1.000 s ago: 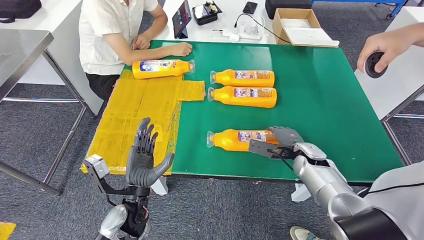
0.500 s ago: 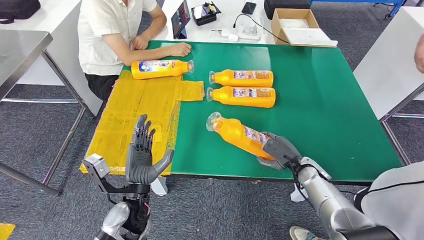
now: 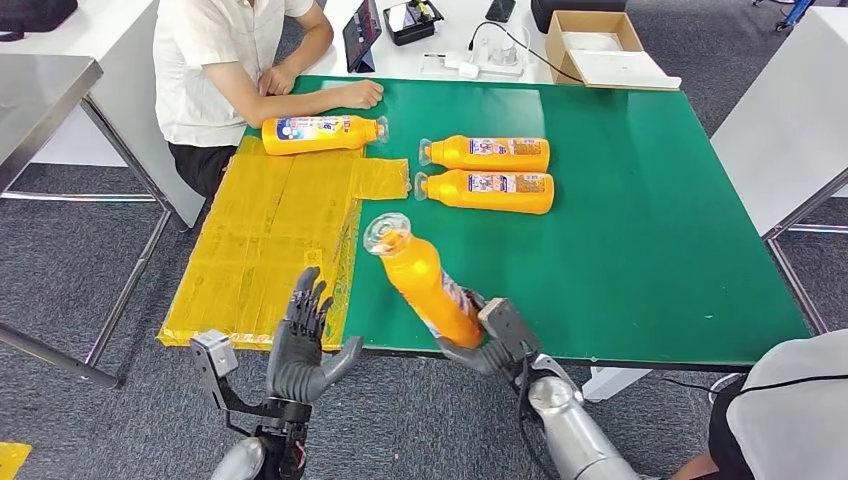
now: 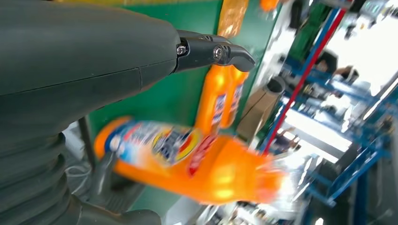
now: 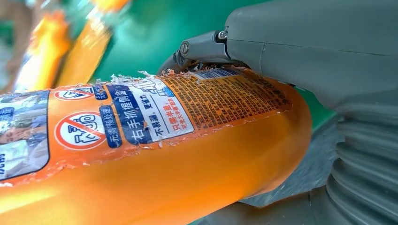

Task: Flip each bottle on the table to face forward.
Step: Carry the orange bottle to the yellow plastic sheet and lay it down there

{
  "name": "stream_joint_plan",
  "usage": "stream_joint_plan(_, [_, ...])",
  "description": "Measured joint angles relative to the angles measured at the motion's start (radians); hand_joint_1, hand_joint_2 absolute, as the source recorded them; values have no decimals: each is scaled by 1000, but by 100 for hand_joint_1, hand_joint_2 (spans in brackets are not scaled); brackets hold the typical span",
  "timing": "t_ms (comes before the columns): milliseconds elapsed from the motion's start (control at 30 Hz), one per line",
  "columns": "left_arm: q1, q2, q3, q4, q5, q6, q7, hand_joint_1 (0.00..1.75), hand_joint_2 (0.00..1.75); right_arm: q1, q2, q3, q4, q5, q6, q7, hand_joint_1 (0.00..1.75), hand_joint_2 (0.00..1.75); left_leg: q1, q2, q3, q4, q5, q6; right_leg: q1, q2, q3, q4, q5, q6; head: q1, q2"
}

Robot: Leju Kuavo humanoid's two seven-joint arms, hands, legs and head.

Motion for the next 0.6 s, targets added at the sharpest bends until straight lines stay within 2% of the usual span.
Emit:
stream_joint_plan(167, [-3, 6, -29, 17, -4, -9, 13, 0, 175, 1, 37, 63, -31, -20, -1, 0, 175, 175, 0, -1, 0, 0, 0, 0, 0, 0, 0, 0, 0, 0, 0, 0])
stream_joint_plan(600, [-34, 10, -46, 29, 30, -87, 46, 0, 175, -51, 67, 216, -26, -18, 9, 19, 175, 175, 0, 0, 0, 0, 0, 0, 0, 0, 0, 0, 0, 0, 0, 0])
